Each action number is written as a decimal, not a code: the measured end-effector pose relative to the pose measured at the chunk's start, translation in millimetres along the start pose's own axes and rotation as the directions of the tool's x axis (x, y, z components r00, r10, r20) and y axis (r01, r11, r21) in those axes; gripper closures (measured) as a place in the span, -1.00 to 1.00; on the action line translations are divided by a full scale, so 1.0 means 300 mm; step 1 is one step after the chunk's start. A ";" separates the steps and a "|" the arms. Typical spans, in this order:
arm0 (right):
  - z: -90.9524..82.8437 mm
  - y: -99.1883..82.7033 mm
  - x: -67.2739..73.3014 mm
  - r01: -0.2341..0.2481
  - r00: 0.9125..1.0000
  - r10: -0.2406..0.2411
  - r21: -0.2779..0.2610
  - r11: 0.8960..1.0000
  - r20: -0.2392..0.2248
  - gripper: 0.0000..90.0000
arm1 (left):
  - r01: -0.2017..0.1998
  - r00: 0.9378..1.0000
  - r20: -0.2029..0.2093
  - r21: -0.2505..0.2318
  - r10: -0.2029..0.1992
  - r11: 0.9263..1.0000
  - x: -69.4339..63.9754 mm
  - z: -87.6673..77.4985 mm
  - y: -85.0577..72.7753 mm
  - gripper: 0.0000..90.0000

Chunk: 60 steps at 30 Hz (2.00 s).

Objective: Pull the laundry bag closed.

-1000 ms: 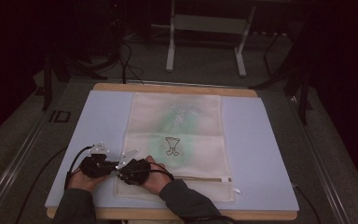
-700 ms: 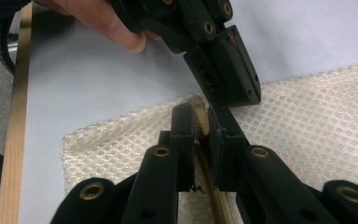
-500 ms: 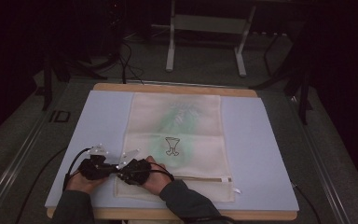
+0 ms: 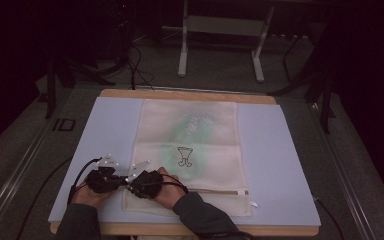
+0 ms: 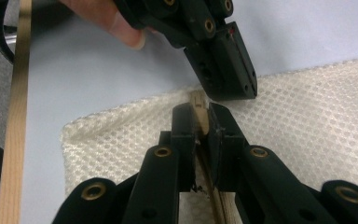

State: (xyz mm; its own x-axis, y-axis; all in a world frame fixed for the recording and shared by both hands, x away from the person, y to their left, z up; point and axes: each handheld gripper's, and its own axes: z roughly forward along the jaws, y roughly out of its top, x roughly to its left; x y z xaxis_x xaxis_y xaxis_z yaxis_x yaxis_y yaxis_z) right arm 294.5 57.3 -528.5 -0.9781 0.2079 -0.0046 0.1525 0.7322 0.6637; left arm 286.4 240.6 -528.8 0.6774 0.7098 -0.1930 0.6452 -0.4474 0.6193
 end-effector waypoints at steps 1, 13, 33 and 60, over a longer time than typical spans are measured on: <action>-0.001 -0.001 -0.001 0.005 1.000 -0.005 0.000 1.000 0.001 0.83 | -0.001 1.000 -0.001 0.000 0.001 1.000 0.000 0.000 0.000 1.00; -0.024 -0.022 -0.004 0.015 1.000 -0.015 0.008 1.000 0.003 0.83 | -0.005 1.000 -0.006 -0.005 0.005 1.000 -0.003 -0.001 -0.003 1.00; -0.057 -0.047 -0.011 0.029 1.000 -0.029 0.028 0.999 0.010 0.83 | -0.010 1.000 -0.007 -0.003 0.010 1.000 -0.004 -0.002 -0.002 0.99; -0.093 -0.078 -0.006 0.047 0.998 -0.048 0.040 0.998 0.032 0.83 | -0.013 1.000 -0.002 -0.004 0.013 1.000 -0.001 -0.002 -0.003 1.00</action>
State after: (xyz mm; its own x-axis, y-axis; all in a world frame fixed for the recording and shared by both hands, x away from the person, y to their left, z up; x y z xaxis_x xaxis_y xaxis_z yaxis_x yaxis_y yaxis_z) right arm 288.7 21.6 -523.1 -0.9794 0.1927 -0.0604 0.1118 0.7665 0.6324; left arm 285.4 241.0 -528.8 0.6852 0.7049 -0.1834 0.6348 -0.4545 0.6249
